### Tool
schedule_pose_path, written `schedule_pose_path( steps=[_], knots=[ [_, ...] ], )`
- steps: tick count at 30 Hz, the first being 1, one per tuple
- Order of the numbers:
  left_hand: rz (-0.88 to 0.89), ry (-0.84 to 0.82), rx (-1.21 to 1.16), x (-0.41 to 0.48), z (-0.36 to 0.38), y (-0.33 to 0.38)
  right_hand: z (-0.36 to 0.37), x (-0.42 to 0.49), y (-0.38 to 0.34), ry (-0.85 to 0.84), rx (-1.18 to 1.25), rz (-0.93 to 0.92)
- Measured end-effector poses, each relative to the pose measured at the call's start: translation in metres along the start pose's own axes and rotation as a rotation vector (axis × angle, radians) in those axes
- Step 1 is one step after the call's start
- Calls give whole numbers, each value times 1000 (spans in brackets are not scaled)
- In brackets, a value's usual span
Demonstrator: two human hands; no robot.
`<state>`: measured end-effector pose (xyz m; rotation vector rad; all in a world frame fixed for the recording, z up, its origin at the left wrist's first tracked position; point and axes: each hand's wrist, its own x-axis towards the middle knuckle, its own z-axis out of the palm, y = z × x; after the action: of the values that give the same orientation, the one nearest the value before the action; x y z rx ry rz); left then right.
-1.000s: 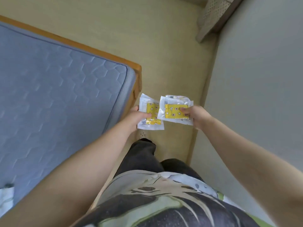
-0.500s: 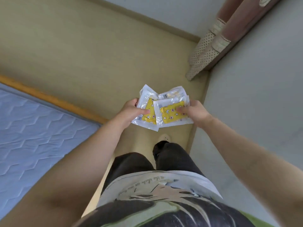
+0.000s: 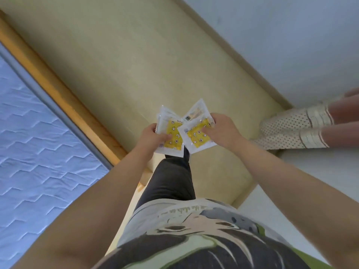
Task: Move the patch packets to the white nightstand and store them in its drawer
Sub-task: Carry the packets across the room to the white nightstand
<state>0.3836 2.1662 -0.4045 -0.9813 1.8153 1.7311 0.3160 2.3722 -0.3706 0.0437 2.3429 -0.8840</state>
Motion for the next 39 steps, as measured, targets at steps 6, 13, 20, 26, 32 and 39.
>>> schedule_pose_path(
  steps=[6,13,20,26,32,39],
  knots=[
    [-51,71,-125,92,-62,88,-24,133,-105,-64,-204,-89],
    [-89,256,-300,180,-135,178,-29,264,-237,-117,-331,-238],
    [-147,412,-493,304,-237,276,-17,428,-384,-218,-460,-390],
    [-180,595,-653,381,-343,364,-2,542,-542,-289,-553,-515],
    [-164,706,-716,429,-466,411,60,622,-685,-319,-621,-651],
    [-208,832,-883,490,-654,431,186,696,-865,-394,-713,-788]
  ],
)
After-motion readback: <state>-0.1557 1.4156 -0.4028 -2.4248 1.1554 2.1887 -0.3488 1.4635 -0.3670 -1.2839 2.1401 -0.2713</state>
